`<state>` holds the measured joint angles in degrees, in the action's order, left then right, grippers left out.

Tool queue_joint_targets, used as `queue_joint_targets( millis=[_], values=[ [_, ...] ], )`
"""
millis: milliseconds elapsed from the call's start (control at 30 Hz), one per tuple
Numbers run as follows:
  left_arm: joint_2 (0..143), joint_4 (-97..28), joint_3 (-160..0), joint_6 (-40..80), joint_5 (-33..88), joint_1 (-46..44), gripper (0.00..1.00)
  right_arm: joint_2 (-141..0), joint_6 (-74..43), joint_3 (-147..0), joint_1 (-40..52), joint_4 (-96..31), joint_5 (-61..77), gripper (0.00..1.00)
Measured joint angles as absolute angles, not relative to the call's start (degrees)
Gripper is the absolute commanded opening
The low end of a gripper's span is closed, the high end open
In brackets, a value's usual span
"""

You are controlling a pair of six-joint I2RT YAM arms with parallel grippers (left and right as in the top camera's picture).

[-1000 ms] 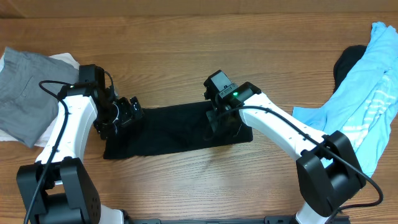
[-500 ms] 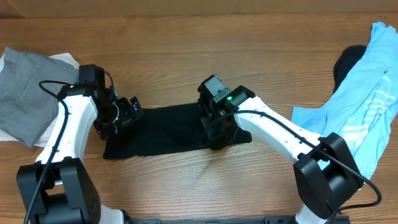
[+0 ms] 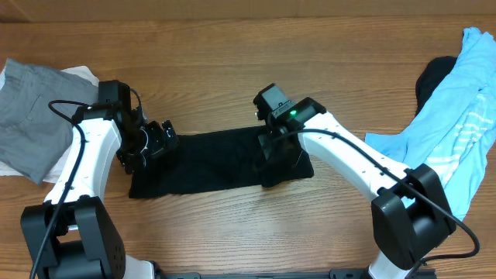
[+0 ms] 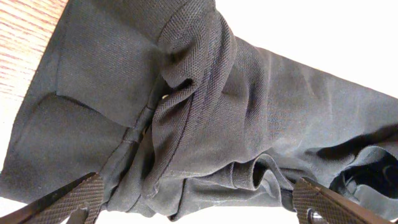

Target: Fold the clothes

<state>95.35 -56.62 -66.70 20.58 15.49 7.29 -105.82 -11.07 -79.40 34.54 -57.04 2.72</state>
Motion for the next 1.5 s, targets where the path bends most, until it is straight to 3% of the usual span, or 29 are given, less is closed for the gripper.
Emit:
queue_joint_targets(
  millis=[433, 567, 900, 1167, 1500],
  values=[
    [95.35, -57.04, -66.7, 20.58, 15.49, 7.29, 1.0, -109.47, -9.43, -79.5, 36.1, -49.91, 7.25, 0.26],
    [95.35, -57.04, -66.7, 20.58, 15.46, 7.29, 1.0, -112.55, -9.32, -79.5, 36.07, -44.84, 7.29, 0.38],
    [95.35, -57.3, -66.7, 20.58, 15.46, 7.29, 1.0, -112.9, -9.13, -79.55, 32.67, -40.71, 7.7, 0.54],
    [95.35, -57.67, -66.72, 20.56, 6.94, 7.29, 1.0, -111.96, -8.84, -79.79, 30.94, -48.8, 6.92, 0.68],
    [96.88, -54.61, -66.76, 15.53, 1.13, 7.29, 1.0, -101.97, -8.97, -82.3, 27.62, -59.0, 4.99, 0.72]
  ],
)
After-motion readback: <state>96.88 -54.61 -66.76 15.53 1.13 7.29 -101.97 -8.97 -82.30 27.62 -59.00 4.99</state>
